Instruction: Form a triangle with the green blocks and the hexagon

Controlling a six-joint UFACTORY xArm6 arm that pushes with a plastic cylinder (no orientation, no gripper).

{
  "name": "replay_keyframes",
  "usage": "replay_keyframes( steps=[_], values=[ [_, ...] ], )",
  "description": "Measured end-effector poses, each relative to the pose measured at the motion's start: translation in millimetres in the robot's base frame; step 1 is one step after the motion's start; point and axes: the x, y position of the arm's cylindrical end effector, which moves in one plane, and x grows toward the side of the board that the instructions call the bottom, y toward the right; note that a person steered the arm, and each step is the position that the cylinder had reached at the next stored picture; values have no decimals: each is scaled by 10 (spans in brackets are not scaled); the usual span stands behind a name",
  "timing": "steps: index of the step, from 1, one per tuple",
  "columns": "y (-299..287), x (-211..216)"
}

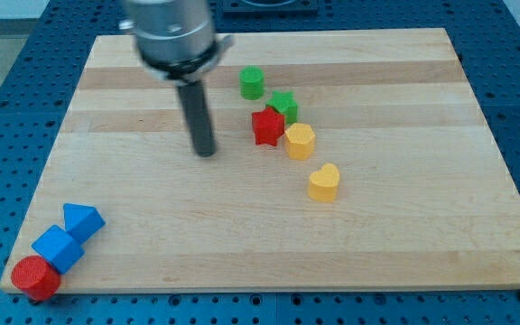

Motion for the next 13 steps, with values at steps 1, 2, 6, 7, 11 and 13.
replay_keyframes(
  steps=[1,2,6,7,11,13],
  values=[
    [189,-37],
    [481,71],
    [1393,136],
    [1283,37],
    [-264,-286],
    [-98,-1429]
  ],
)
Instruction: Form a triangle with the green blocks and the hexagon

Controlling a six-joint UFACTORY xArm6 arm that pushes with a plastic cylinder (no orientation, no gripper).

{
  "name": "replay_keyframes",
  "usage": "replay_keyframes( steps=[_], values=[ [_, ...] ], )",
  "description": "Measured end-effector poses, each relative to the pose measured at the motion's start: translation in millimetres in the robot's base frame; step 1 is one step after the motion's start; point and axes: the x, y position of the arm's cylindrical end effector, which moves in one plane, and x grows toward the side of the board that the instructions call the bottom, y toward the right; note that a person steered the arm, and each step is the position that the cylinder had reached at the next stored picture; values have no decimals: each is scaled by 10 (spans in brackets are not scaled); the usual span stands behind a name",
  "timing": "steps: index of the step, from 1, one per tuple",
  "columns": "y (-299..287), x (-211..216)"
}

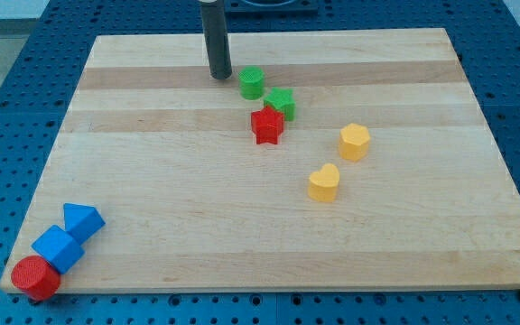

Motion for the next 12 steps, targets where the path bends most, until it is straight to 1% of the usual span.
replay_keyframes(
  steps=[1,2,4,7,8,10,12],
  values=[
    [100,0],
    [151,99],
    [849,519],
    [1893,1454],
    [2157,1661],
    [2412,1879],
    [2813,2262]
  ],
)
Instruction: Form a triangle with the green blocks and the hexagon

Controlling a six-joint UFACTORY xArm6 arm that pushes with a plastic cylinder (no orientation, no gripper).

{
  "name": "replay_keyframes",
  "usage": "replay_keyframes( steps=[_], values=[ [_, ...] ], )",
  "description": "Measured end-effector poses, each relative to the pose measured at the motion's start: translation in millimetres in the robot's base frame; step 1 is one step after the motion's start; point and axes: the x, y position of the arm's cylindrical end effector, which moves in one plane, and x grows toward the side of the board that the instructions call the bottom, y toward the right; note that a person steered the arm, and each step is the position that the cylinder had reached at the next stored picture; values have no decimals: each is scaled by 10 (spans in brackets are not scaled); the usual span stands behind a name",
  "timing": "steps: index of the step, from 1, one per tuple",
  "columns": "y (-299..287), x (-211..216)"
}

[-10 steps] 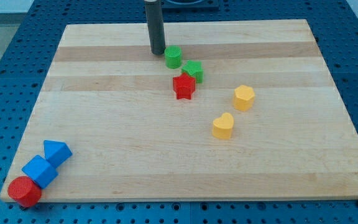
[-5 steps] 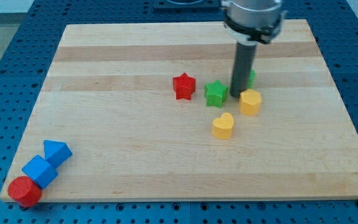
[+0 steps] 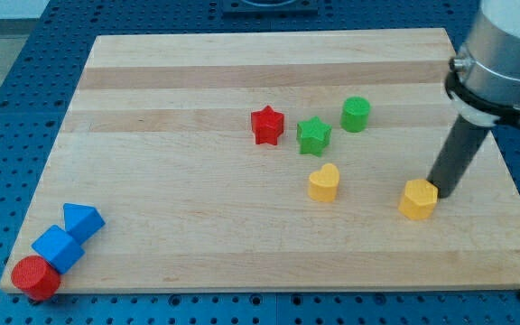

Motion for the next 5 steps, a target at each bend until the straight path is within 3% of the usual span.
replay_keyframes(
  steps=[1,2,3,5],
  values=[
    [-351,-158],
    [-644,-35],
    [-727,175],
    [-782,74]
  ],
)
